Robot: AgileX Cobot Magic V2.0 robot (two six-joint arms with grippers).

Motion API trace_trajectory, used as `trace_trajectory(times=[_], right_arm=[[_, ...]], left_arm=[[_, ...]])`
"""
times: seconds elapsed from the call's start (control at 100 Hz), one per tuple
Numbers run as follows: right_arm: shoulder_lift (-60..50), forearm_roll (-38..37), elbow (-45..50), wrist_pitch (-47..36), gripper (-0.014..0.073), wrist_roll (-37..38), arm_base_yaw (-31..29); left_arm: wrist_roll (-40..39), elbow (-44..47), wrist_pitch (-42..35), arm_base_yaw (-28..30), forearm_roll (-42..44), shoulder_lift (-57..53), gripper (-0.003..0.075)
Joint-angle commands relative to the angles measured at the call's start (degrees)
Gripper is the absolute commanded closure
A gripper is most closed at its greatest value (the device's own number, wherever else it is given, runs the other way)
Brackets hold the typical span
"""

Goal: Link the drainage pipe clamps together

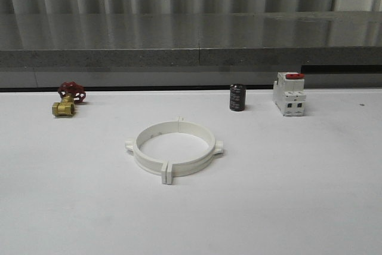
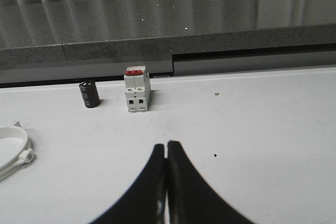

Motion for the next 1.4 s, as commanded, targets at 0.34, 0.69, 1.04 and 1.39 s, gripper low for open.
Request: trace_trajectory(times=[0.34,0.69,1.04,1.39], right_arm=[[-1.1,-0.1,-0.9,-4.5,0.0662,-0.5,-0.4],[-1.1,-0.1,-0.9,-4.5,0.0662,-0.5,-0.4],[-1.1,-0.1,-0.9,-4.5,0.0662,-0.5,-0.4],[-1.1,-0.1,-0.9,-4.5,0.0662,-0.5,-0.4]], left_arm=[[-1.0,5.8,-14.3,-0.4,1.6,-2.0,0.074],[-2.2,9.0,-18.5,-2.6,2.8,-2.0,0.074],[-2.2,9.0,-18.5,-3.1,2.9,-2.0,0.074],[-2.2,9.0,-18.5,-3.1,2.9,-2.0,0.074]])
